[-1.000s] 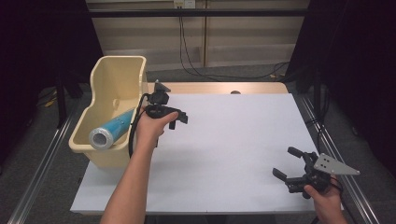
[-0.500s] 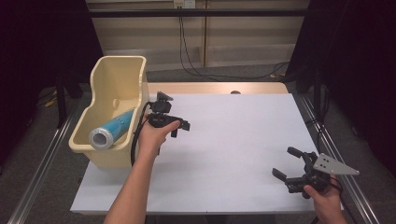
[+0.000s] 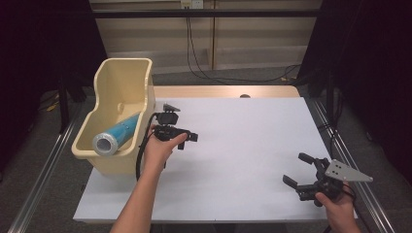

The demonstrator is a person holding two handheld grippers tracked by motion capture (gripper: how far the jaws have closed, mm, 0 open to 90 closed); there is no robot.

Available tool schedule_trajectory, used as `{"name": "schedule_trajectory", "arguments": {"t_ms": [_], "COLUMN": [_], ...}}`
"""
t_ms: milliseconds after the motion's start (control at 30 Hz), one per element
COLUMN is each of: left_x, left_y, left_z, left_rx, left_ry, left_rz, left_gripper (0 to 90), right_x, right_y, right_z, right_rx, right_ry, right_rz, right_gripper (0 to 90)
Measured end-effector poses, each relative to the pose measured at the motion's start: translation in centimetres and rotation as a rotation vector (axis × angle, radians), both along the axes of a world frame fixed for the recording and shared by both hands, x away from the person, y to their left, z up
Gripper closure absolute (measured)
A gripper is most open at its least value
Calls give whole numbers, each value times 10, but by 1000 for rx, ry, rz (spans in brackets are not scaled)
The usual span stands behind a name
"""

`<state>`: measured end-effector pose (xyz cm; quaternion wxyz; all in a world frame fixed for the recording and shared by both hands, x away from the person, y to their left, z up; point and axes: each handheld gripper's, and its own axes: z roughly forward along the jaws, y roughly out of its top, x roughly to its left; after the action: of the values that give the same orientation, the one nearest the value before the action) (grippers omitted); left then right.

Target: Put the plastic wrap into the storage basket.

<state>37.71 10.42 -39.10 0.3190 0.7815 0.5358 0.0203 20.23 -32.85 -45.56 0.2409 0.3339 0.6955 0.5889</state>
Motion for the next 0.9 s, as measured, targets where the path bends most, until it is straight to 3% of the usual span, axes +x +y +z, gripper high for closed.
{"name": "schedule_trajectory", "arguments": {"t_ms": [200, 633, 900], "left_x": [-5, -16, -25], "left_y": [0, 3, 6], "left_z": [-5, -15, -21], "left_rx": [-12, -45, -37], "left_ry": [-22, -115, -167], "left_rz": [-2, -29, -45], "left_gripper": [80, 41, 26], "right_x": [0, 1, 1], "right_y": [0, 1, 1], "right_z": [0, 0, -1], "right_rx": [0, -6, -4], "right_ry": [-1, 2, 3], "right_rz": [2, 1, 5], "right_gripper": [11, 11, 11]}}
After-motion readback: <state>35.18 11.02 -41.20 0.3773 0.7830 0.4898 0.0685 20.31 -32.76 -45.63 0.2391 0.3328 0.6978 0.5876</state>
